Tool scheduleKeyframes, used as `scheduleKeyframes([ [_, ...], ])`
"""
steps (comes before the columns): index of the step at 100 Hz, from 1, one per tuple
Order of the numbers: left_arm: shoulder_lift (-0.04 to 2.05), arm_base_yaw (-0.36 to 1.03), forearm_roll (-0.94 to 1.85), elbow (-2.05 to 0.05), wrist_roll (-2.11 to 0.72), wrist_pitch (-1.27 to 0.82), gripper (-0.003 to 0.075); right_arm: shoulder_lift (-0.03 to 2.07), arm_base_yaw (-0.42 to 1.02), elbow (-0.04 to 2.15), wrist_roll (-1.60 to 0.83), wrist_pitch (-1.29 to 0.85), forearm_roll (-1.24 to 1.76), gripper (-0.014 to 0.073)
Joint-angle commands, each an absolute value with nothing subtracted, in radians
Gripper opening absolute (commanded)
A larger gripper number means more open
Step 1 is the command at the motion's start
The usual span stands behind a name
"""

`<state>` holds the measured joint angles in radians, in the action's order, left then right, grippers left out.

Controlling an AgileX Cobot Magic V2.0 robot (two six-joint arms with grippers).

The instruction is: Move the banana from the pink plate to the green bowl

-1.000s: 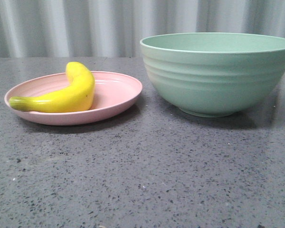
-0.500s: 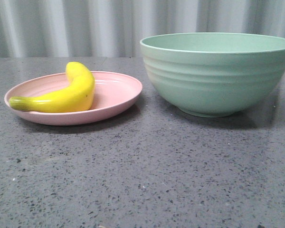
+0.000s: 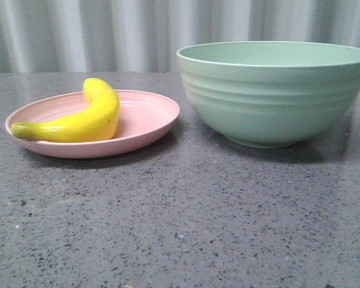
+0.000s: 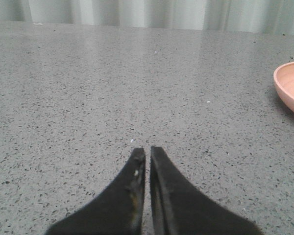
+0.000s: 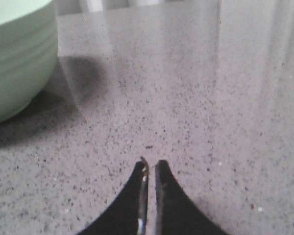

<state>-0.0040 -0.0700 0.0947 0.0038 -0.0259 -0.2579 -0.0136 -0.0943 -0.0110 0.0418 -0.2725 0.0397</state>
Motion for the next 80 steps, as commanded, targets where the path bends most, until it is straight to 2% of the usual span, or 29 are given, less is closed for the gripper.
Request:
scheduleKeyframes([
  [1,-0.033,-0.072,0.107,0.012,-0.018,-0.170,-0.0020,-0.027,-0.102,-0.035,0.038,-0.139,0.029,-0.0041],
  [80,-0.033,-0.072,0.085,0.012,-0.018,-0.146,-0.0020,-0.027,-0.102,-0.035,0.038,-0.089,-0.023,-0.0041],
])
